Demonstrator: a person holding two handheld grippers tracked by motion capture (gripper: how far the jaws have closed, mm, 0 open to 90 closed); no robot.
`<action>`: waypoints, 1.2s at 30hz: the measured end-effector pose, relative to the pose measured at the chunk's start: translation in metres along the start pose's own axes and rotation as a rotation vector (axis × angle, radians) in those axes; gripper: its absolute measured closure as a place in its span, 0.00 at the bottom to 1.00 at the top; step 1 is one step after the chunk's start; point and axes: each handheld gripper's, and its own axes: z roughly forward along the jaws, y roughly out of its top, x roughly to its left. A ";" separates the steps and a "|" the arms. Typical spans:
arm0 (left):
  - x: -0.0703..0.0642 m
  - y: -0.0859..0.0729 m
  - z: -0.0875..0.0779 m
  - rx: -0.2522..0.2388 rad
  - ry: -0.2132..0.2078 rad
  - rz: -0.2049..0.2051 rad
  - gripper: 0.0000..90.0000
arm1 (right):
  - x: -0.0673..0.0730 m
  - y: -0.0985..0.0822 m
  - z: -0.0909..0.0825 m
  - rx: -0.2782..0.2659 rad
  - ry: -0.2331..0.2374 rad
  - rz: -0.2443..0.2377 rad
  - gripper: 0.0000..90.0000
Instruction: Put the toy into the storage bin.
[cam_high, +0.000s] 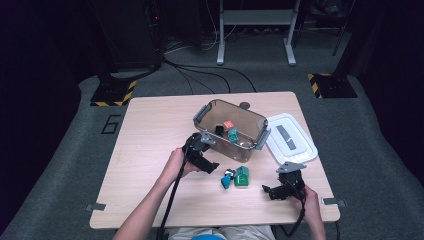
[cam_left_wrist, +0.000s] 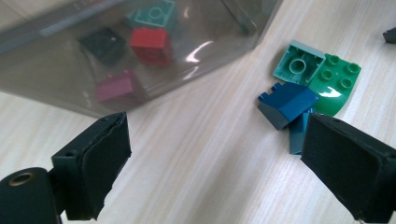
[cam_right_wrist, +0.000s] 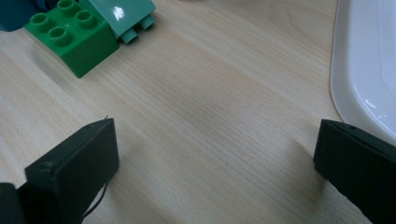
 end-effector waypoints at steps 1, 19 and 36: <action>-0.002 -0.001 0.002 -0.002 -0.002 -0.001 0.08 | 0.000 0.000 0.000 0.000 0.000 0.000 0.00; -0.034 -0.011 0.037 0.031 -0.082 0.009 0.00 | 0.000 0.000 0.000 0.000 -0.001 -0.001 0.00; -0.053 -0.020 0.050 0.028 -0.112 0.071 0.34 | 0.000 0.000 0.000 0.000 0.000 0.000 0.00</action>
